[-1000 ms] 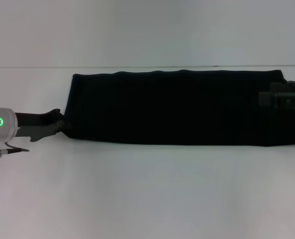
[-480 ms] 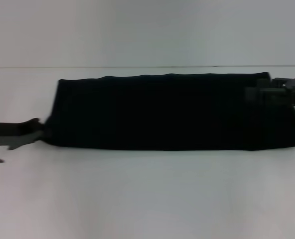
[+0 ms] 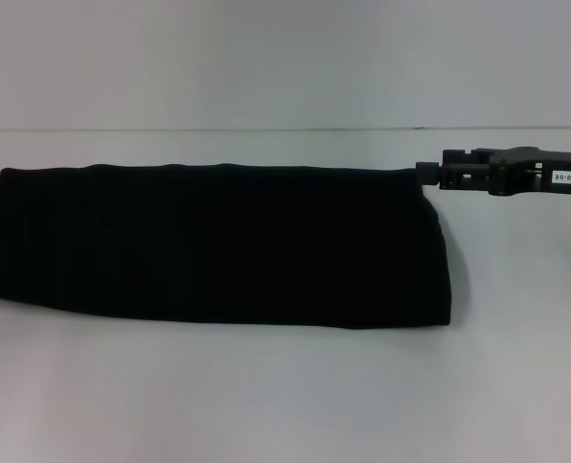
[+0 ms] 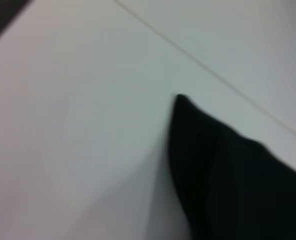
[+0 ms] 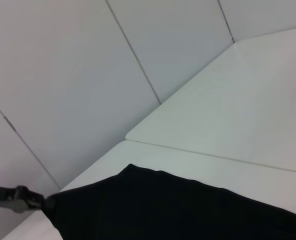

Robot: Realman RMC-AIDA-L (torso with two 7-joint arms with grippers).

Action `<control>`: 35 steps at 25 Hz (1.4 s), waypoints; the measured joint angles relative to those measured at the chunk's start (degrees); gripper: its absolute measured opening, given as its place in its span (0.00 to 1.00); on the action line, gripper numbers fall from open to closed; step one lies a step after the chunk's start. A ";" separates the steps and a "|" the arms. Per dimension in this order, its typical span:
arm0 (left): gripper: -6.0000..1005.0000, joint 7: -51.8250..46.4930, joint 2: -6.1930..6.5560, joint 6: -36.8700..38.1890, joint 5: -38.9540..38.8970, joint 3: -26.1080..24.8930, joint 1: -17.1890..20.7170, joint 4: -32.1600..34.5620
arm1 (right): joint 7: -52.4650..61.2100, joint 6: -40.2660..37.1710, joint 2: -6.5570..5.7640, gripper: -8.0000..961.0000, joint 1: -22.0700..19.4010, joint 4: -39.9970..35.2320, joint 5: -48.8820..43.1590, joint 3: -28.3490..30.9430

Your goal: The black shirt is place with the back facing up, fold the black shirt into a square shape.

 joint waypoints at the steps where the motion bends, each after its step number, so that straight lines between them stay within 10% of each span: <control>1: 0.08 0.25 0.22 1.36 -0.72 -0.35 -0.21 0.19 | -0.04 0.03 0.05 0.89 -0.01 0.01 0.00 -0.01; 7: 0.10 3.84 -0.01 13.54 -18.27 3.81 -7.66 -4.17 | -0.89 -0.29 -0.48 0.89 -2.49 -0.24 1.11 0.67; 11: 0.11 5.95 -3.56 10.57 -25.50 13.05 -17.14 -10.81 | -1.66 -1.94 -2.18 0.89 -5.72 -0.57 4.34 0.68; 16: 0.12 10.35 -11.10 -4.21 -27.08 19.29 -27.57 -20.45 | -2.96 -4.45 -5.76 0.89 -9.06 -0.70 6.77 0.73; 20: 0.14 22.59 -12.53 -21.70 -37.60 17.31 -32.59 -38.53 | -3.35 -6.01 -8.07 0.89 -10.05 -1.05 7.15 0.63; 27: 0.16 64.60 -12.69 -25.37 -46.93 -6.42 -24.64 -62.38 | -3.36 -5.06 -9.07 0.89 -8.61 -1.53 7.05 -0.40; 35: 0.35 68.29 -12.26 0.81 -41.01 -8.38 -17.21 -59.09 | 4.52 2.53 -8.96 0.89 -6.87 -0.95 6.37 -5.03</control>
